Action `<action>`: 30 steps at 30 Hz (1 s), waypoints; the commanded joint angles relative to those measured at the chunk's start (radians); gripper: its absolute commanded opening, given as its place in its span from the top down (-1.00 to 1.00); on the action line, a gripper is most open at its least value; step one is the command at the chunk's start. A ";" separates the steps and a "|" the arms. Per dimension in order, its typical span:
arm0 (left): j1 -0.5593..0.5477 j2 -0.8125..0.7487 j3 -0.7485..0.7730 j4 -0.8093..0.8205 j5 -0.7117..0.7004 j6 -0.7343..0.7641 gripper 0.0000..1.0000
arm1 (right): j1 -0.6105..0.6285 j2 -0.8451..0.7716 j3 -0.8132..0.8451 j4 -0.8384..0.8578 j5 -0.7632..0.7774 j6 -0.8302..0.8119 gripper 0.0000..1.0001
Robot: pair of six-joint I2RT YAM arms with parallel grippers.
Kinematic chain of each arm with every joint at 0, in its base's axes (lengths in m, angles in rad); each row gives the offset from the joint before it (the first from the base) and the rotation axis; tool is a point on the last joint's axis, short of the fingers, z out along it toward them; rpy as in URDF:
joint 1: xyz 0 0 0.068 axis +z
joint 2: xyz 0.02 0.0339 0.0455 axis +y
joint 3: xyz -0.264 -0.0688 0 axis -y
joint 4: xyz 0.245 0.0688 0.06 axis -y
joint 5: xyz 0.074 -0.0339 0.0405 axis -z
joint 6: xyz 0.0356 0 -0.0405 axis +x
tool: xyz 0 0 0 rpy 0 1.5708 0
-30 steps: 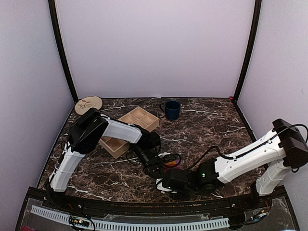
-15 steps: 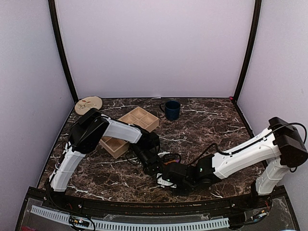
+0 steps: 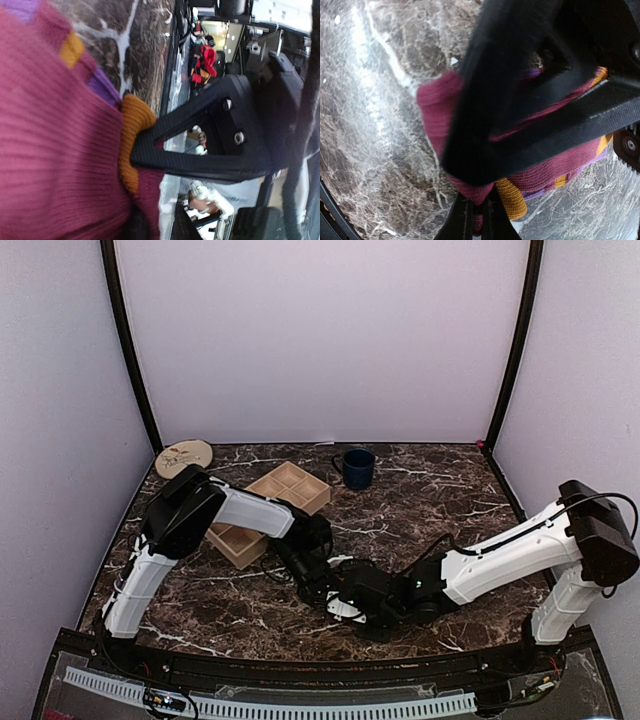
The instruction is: Roll the socks
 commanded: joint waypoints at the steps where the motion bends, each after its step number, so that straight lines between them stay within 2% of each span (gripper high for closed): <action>1: 0.012 0.001 -0.101 0.098 -0.191 -0.085 0.38 | -0.032 0.005 -0.013 -0.001 -0.053 0.029 1.00; 5: 0.020 -0.057 -0.176 0.191 -0.241 -0.161 0.18 | -0.043 0.001 -0.012 0.003 -0.084 0.040 1.00; 18: 0.058 -0.255 -0.371 0.534 -0.435 -0.432 0.10 | -0.093 -0.012 0.004 -0.033 -0.245 0.070 1.00; 30: 0.060 -0.477 -0.576 0.878 -0.560 -0.584 0.06 | -0.178 -0.032 0.022 -0.055 -0.452 0.109 1.00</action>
